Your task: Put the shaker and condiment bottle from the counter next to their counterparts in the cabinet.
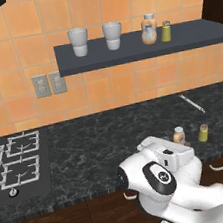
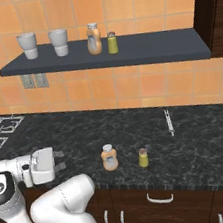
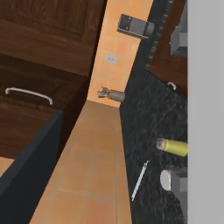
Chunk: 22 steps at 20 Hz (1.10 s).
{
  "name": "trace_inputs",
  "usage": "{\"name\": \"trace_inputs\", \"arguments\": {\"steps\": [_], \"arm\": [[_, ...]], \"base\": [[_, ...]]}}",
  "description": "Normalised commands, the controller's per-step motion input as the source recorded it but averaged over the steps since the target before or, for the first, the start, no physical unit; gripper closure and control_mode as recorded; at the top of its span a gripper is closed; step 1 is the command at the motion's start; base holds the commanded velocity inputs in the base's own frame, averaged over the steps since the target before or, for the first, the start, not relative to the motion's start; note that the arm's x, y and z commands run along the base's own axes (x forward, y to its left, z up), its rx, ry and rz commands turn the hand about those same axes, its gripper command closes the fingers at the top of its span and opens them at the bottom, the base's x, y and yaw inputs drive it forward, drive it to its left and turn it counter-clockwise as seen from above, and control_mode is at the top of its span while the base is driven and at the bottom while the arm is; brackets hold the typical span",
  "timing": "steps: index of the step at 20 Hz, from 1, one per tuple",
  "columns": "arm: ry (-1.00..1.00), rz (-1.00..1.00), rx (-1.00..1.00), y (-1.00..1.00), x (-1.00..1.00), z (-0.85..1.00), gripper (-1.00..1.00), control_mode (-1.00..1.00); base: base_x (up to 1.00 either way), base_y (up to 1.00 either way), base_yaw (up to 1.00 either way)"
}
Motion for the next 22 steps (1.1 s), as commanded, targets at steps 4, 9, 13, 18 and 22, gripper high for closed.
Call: {"name": "trace_inputs", "arguments": {"steps": [4,9,13,18,22], "arm": [[0.01,0.12,-0.02,-0.75,0.01,0.00,-1.00,-1.00],[0.00,0.17,0.00,-0.85,0.00,-0.01,-1.00,-1.00],[0.00,0.04,-0.10,-0.04,0.00,-0.36,-1.00,-1.00],[0.00,0.05,-0.25,-0.06,0.00,-0.61,-1.00,-1.00],[-0.02,0.00,-0.02,-0.02,-0.03,-0.07,-1.00,-1.00]], "base": [[0.00,0.00,0.00],[0.00,0.00,0.00],[0.00,0.00,0.00],[0.00,0.00,0.00],[0.00,0.00,0.00]]}}
